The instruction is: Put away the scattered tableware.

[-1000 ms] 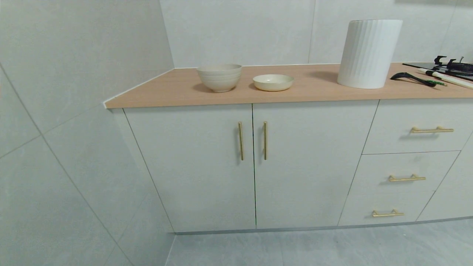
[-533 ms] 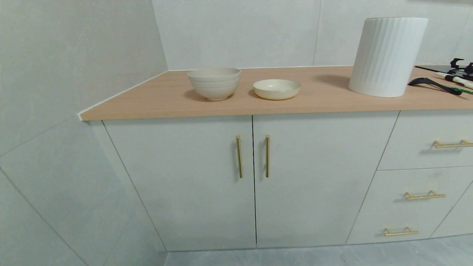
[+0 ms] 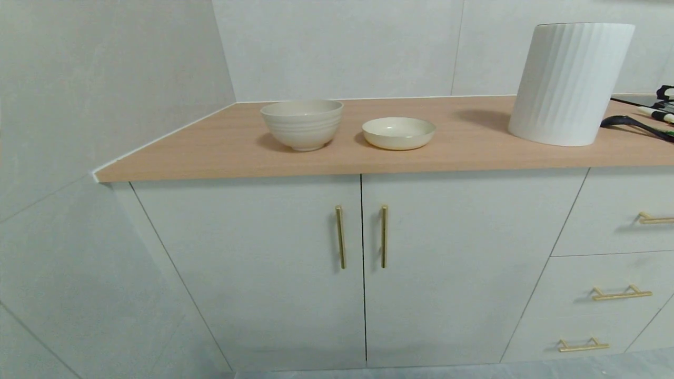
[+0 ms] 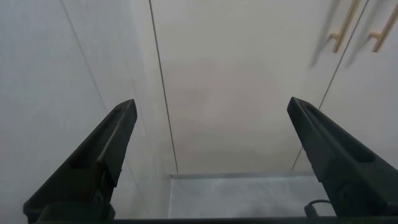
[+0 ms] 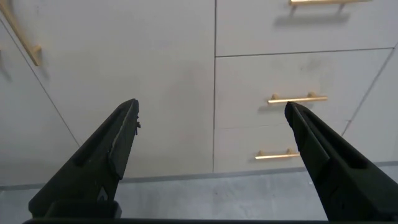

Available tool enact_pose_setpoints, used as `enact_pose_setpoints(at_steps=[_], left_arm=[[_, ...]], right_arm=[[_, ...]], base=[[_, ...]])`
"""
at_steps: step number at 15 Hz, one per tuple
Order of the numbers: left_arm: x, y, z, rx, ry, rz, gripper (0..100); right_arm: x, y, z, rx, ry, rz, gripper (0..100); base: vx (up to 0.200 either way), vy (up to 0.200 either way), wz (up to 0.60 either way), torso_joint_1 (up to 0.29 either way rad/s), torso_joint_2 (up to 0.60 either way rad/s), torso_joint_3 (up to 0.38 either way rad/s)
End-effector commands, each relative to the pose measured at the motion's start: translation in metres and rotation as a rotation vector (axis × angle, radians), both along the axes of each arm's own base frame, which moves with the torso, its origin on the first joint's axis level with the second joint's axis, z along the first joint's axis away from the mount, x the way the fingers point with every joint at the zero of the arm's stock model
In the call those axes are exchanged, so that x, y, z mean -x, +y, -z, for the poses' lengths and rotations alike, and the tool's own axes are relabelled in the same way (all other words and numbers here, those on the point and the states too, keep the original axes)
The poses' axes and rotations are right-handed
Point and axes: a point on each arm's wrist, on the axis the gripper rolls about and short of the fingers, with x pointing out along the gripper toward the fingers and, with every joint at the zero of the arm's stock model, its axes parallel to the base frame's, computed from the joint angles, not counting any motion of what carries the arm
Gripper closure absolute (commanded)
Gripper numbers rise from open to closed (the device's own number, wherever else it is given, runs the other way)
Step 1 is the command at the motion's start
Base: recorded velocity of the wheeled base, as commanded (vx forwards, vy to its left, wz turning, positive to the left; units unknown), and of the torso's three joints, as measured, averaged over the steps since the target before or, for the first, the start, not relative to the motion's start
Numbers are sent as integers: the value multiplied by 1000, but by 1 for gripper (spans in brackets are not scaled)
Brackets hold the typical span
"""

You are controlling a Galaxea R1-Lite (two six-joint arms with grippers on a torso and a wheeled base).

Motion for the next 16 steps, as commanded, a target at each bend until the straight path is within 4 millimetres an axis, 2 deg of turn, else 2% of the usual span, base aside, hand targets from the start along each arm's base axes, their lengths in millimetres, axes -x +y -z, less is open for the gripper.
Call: enact_pose_setpoints(at_steps=[1, 7, 11, 16], left_arm=[[0, 0, 0, 0, -1, -1, 0], [0, 0, 0, 0, -1, -1, 0], [0, 0, 0, 0, -1, -1, 0], [0, 0, 0, -2, -1, -1, 0]], right_arm=[[0, 0, 0, -1, 0, 0, 0], [0, 0, 0, -1, 0, 0, 0], [0, 0, 0, -1, 0, 0, 0], [0, 0, 0, 8, -1, -1, 0]], base=[[0, 0, 0, 0, 0, 0], [0, 0, 0, 0, 0, 0], [200, 0, 0, -1, 5, 2], [0, 0, 0, 0, 0, 0]])
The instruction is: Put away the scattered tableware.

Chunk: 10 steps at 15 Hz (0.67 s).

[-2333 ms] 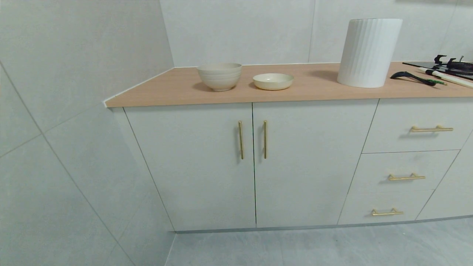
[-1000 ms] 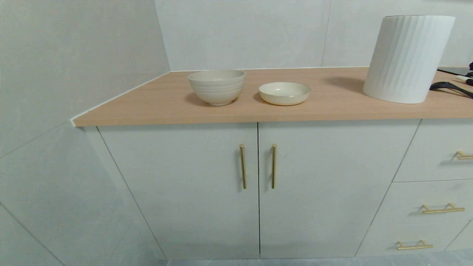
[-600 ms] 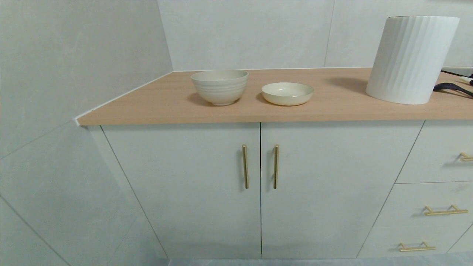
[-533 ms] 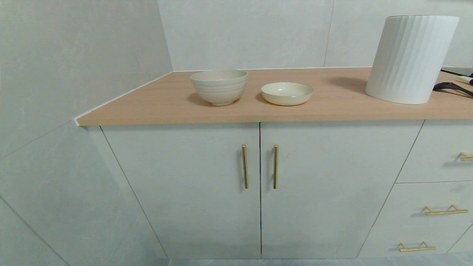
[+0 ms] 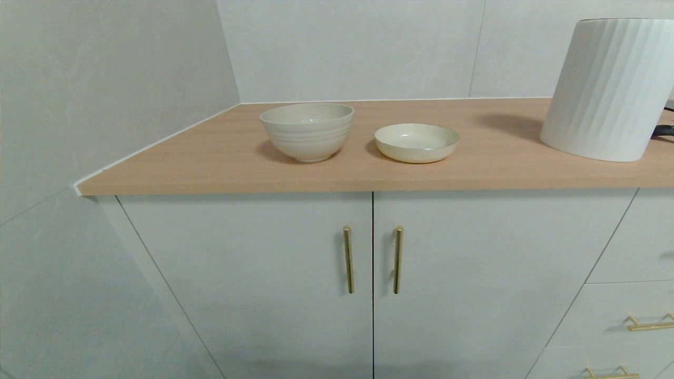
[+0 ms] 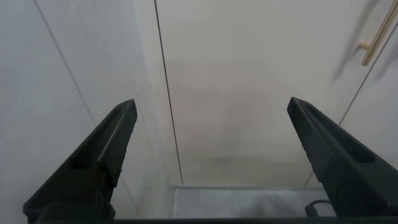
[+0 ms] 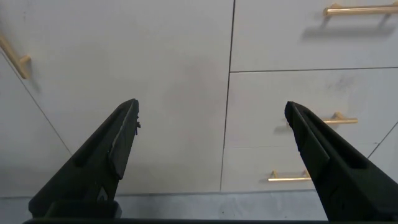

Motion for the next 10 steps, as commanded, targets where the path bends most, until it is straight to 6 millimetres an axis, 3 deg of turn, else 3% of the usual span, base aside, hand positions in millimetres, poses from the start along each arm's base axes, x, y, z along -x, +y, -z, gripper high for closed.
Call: enact_pose_setpoints(at_steps=[1, 3, 6, 10], left_arm=[[0, 0, 0, -2, -1, -1, 0], [0, 0, 0, -6, -1, -1, 0], [0, 0, 0, -16, 3, -1, 0], [0, 0, 0, -14, 1, 1, 0]], right_arm=[[0, 0, -1, 0, -9, 0, 0], [8, 1, -47, -95, -106, -72, 0], [-10, 2, -63, -79, 20, -182, 0], [-70, 10, -95, -31, 292, -332, 0]], base=[[0, 0, 0, 0, 0, 0], [0, 0, 0, 0, 0, 0], [0, 0, 0, 0, 0, 0], [0, 0, 0, 0, 0, 0]])
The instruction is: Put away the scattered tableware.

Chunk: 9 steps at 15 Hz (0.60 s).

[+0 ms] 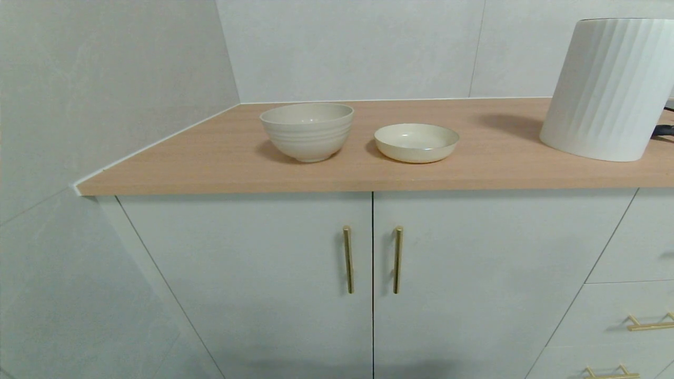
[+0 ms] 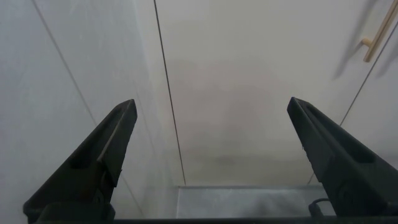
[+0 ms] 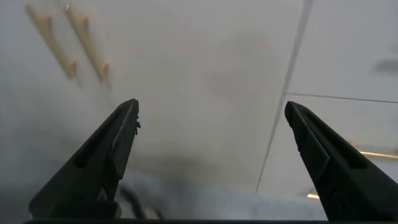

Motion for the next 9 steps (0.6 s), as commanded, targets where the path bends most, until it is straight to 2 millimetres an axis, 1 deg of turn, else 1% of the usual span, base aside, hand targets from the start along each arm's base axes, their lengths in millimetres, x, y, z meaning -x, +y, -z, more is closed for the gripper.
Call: enact_pose_setpoints(at_steps=[1, 2, 3, 4, 5, 6, 7, 8, 9], left_arm=[[0, 0, 0, 4, 0, 0, 0], [0, 0, 0, 2, 0, 0, 0], [0, 0, 0, 2, 0, 0, 0], [0, 0, 0, -1, 1, 0, 0], [0, 0, 0, -1, 1, 0, 0], [0, 0, 0, 1, 1, 0, 0], [0, 0, 0, 1, 0, 0, 0], [0, 0, 0, 1, 0, 0, 0], [0, 0, 0, 2, 0, 0, 0]], right_arm=[[-62, 9, -25, 34, 245, -98, 0], [-78, 13, -30, 38, 280, -125, 0], [-93, 21, -34, 46, 296, -190, 0], [-110, 35, -38, 50, 292, -270, 0], [-120, 43, -38, 53, 289, -299, 0], [-140, 56, -35, 53, 271, -338, 0], [-149, 63, -33, 54, 262, -361, 0], [-174, 79, -22, 56, 247, -388, 0], [-187, 89, -17, 58, 239, -408, 0]], base=[[0, 0, 0, 0, 0, 0], [0, 0, 0, 0, 0, 0], [0, 0, 0, 0, 0, 0], [0, 0, 0, 0, 0, 0], [0, 0, 0, 0, 0, 0], [0, 0, 0, 0, 0, 0], [0, 0, 0, 0, 0, 0], [0, 0, 0, 0, 0, 0], [0, 0, 0, 0, 0, 0]])
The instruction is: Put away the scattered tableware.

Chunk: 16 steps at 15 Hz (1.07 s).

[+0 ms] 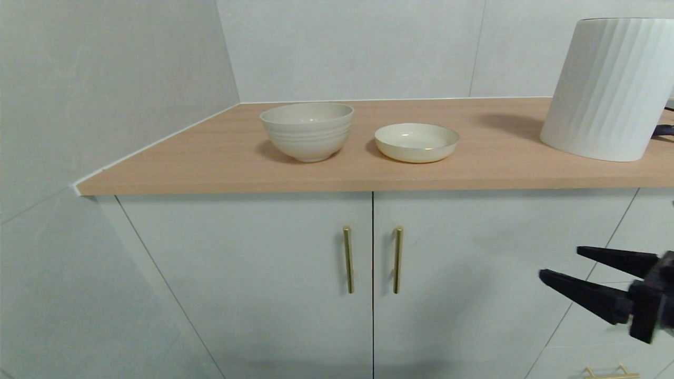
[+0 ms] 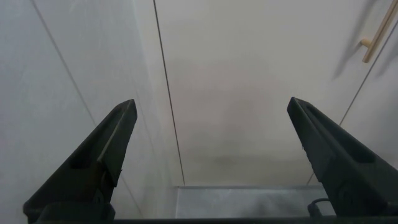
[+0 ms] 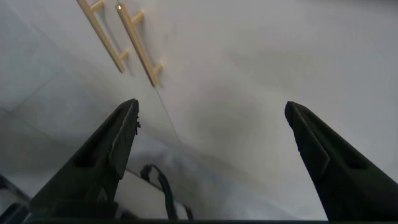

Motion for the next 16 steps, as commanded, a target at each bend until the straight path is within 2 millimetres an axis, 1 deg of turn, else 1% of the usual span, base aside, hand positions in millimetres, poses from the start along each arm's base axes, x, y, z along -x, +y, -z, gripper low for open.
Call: enact_pose_setpoints(at_steps=[1, 2, 3, 4, 5, 6, 7, 8, 11, 13, 14, 16], left_arm=[[0, 0, 0, 2, 1, 0, 0], [0, 0, 0, 2, 1, 0, 0], [0, 0, 0, 2, -1, 0, 0], [0, 0, 0, 2, -1, 0, 0], [0, 0, 0, 2, -1, 0, 0], [0, 0, 0, 3, 1, 0, 0], [0, 0, 0, 3, -1, 0, 0], [0, 0, 0, 3, -1, 0, 0], [0, 0, 0, 3, -1, 0, 0], [0, 0, 0, 5, -1, 0, 0], [0, 0, 0, 5, -1, 0, 0], [0, 0, 0, 3, -2, 0, 0]], right_arm=[[-55, 46, 33, 34, 83, -106, 0], [-62, 53, 35, 36, 85, -122, 0], [-77, 68, 39, 39, 94, -148, 0], [-83, 74, 39, 36, 96, -159, 0], [-87, 88, 40, 22, 106, -188, 0], [-82, 102, 36, -10, 115, -234, 0], [-80, 110, 32, -21, 110, -261, 0], [-75, 125, 29, -26, 106, -310, 0], [-73, 137, 36, -68, 174, -323, 0], [-80, 144, 42, -67, 192, -315, 0], [-80, 144, 43, -71, 198, -313, 0], [-82, 145, 37, -118, 213, -299, 0]], base=[[0, 0, 0, 0, 0, 0], [0, 0, 0, 0, 0, 0], [0, 0, 0, 0, 0, 0], [0, 0, 0, 0, 0, 0], [0, 0, 0, 0, 0, 0], [0, 0, 0, 0, 0, 0], [0, 0, 0, 0, 0, 0], [0, 0, 0, 0, 0, 0], [0, 0, 0, 0, 0, 0], [0, 0, 0, 0, 0, 0], [0, 0, 0, 0, 0, 0], [0, 0, 0, 0, 0, 0]])
